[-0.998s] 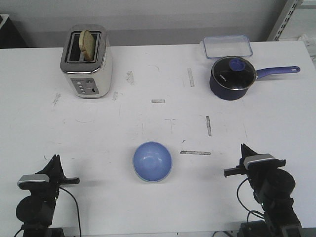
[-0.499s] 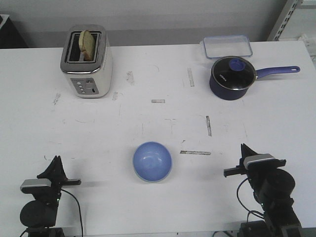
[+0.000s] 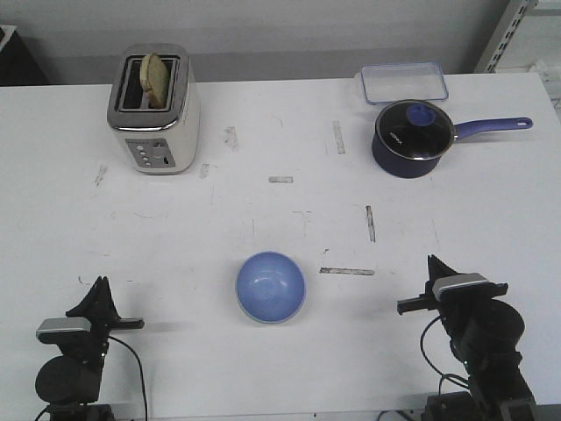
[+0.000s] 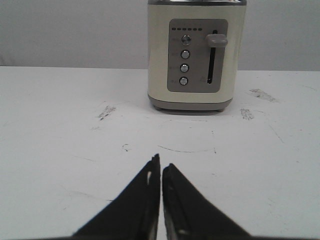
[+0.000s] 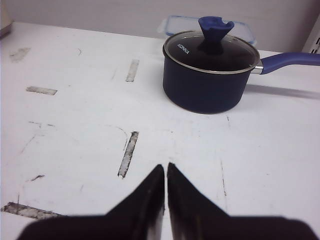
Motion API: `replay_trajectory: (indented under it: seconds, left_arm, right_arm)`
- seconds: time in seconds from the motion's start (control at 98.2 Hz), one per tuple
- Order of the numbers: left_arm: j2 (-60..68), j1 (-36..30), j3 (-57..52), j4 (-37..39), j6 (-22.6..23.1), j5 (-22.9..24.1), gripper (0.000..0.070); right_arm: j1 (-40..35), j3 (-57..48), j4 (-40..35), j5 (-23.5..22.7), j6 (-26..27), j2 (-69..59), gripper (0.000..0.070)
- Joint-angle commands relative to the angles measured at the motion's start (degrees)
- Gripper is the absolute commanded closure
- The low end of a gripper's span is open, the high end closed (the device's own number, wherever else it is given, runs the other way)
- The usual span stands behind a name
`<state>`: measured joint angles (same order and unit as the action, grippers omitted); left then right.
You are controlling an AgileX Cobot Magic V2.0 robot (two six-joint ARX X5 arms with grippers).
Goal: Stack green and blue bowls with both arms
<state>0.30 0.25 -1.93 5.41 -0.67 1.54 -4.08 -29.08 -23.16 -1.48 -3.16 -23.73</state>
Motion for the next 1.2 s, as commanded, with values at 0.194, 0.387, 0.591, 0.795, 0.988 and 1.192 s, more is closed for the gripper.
replay_trajectory:
  seconds: [0.194,0.387,0.591,0.795,0.988,1.192]
  left_arm:
    - [-0.11,0.07,1.22,0.66,0.00,0.09,0.0699]
    - [-0.11,0.07,1.22,0.66,0.00,0.09,0.0699]
    - [-0.11,0.07,1.22,0.66,0.00,0.09,0.0699]
    - [-0.11,0.07,1.22,0.66,0.00,0.09,0.0699]
    - [-0.11,0.07,1.22,0.66,0.00,0.09,0.0699]
    - [-0.11,0.07,1.22,0.66,0.00,0.09,0.0699]
  right_arm:
    - [-0.09,-0.07,0.85,0.02,-0.31,-0.31,0.0700]
    - [0.17,-0.02,1.07,0.63,-2.75,1.03,0.0700]
    - [3.39,4.57,7.37,0.39,-1.70,3.65,0.0700]
    - [6.21,13.31,13.64,-0.02,0.61,8.44,0.0700]
    - [6.43,19.98,14.86,0.04,0.52,14.36,0.0700]
    - [6.43,25.99,16.87,0.00,1.01,23.26,0.0700]
